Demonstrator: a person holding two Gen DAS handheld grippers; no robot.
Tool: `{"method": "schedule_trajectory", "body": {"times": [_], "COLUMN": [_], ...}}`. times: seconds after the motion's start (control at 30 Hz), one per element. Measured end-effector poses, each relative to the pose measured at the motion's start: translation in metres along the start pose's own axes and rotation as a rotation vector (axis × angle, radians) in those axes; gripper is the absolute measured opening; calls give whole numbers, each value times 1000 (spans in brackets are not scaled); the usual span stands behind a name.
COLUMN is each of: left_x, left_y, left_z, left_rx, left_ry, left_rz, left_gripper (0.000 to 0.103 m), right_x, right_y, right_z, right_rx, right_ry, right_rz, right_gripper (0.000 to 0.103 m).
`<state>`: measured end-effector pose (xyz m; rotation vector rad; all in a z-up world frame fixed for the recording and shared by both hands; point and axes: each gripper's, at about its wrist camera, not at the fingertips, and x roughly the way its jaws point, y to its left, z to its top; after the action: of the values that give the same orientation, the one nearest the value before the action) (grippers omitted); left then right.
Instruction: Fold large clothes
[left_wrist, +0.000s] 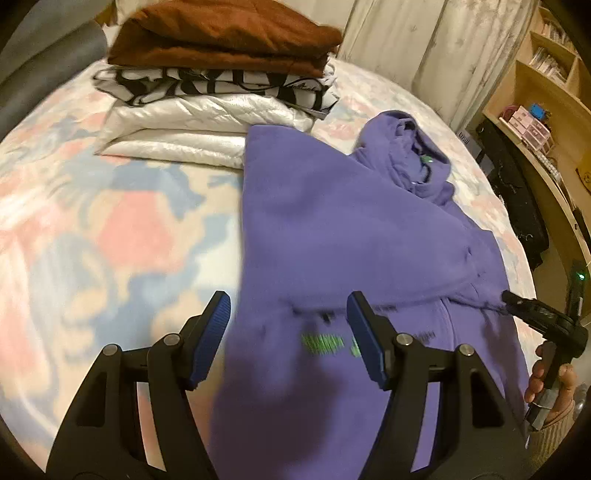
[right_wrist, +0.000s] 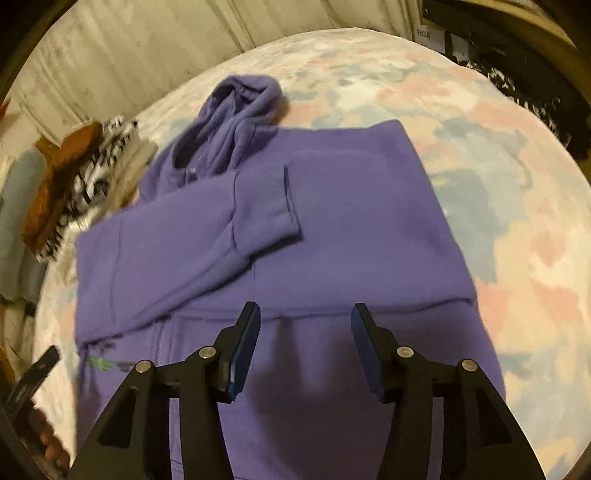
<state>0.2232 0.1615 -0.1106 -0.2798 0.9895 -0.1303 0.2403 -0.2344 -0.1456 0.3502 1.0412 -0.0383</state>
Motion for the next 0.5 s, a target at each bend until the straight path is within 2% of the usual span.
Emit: {"method": "schedule_trajectory", "body": {"times": [0.1, 0.23, 0.33, 0.43, 0.5], "left_x": [24, 60, 85, 106, 115], "left_y": [10, 21, 25, 25, 24], "left_z": [28, 60, 78, 91, 97], "left_rx": [-15, -39, -51, -44, -42], "left_ry": [34, 77, 111, 128, 129], "left_rz": [6, -3, -6, -16, -10], "left_gripper": [63, 63, 63, 63, 63], "right_x": [7, 34, 71, 99, 110], "right_y": [-8, -13, -6, 4, 7], "right_z": [23, 65, 98, 109, 107], "right_rx": [-12, -1, -12, -46, -73], "right_ry": [-18, -1, 17, 47, 38], "right_rz": [42, 105, 94, 85, 64], "right_gripper": [74, 74, 74, 74, 63]}}
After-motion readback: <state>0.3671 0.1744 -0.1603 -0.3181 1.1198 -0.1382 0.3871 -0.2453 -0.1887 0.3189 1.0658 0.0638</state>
